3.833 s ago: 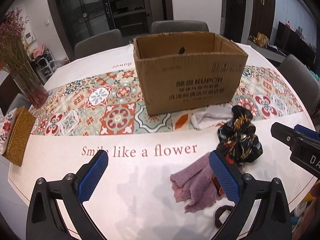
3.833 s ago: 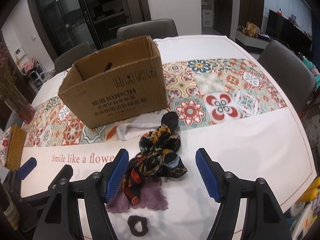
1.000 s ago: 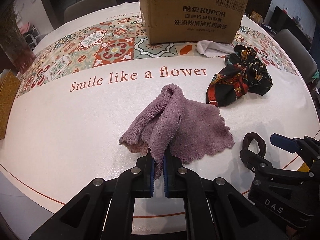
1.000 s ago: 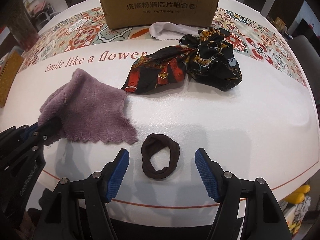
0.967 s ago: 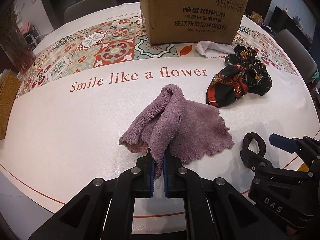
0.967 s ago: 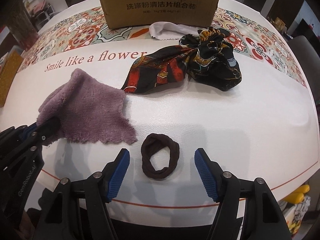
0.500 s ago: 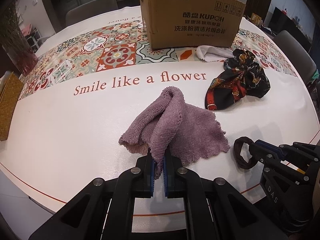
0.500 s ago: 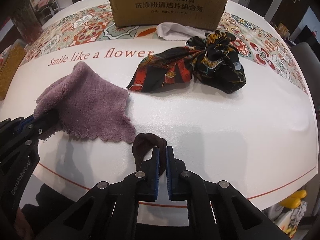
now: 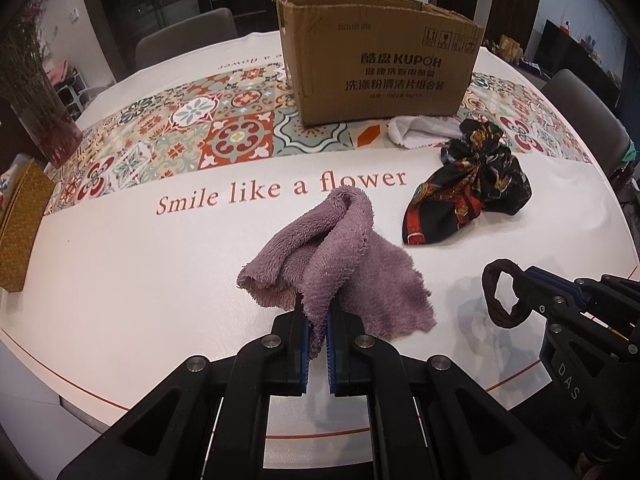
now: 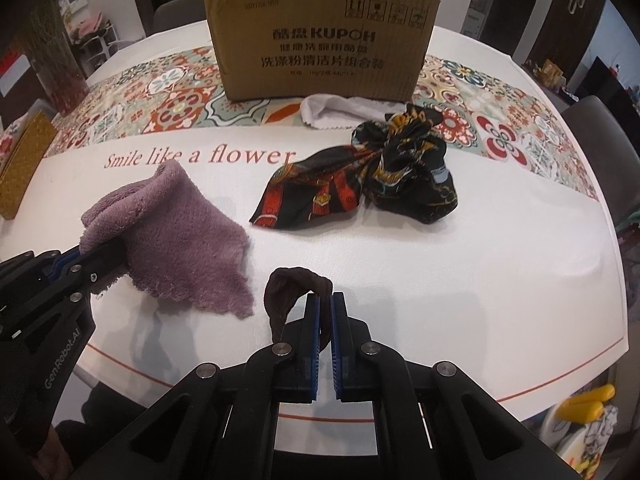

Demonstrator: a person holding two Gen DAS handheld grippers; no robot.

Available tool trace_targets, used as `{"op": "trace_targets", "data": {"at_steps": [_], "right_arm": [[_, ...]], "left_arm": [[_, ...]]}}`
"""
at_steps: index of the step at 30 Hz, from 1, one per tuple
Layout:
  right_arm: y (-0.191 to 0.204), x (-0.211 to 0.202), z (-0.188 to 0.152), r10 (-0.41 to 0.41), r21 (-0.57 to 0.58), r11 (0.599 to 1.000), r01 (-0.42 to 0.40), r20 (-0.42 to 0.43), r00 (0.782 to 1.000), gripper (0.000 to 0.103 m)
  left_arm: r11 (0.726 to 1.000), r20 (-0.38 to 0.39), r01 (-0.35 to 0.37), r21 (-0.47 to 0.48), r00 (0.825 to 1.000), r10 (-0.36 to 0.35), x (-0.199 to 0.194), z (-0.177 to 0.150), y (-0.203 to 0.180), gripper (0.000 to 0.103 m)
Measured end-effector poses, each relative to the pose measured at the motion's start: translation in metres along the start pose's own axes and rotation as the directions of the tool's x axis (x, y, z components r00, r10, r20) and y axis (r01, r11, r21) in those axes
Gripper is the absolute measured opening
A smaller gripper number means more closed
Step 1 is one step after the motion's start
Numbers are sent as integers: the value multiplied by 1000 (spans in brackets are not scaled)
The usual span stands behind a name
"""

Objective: Organize soft objects
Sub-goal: 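Lift the mauve towel with the left tool while the right tool grasps the dark hair tie, then carry the mauve towel and hair tie toward the box with both tools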

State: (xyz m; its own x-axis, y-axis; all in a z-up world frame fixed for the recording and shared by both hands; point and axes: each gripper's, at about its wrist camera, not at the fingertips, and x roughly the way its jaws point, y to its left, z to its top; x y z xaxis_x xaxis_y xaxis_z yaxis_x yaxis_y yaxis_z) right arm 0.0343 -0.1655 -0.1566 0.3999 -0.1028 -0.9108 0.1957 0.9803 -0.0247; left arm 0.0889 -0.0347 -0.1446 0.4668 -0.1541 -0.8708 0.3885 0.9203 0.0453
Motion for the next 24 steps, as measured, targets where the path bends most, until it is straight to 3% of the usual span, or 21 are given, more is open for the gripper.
{"op": "trace_targets", "data": {"at_steps": [24], "right_arm": [[-14,-41,45,31,22,999,-34,126,992,6]], "left_arm": [[1000,106,5,7,994,-5,-39,55,-3,8]]}}
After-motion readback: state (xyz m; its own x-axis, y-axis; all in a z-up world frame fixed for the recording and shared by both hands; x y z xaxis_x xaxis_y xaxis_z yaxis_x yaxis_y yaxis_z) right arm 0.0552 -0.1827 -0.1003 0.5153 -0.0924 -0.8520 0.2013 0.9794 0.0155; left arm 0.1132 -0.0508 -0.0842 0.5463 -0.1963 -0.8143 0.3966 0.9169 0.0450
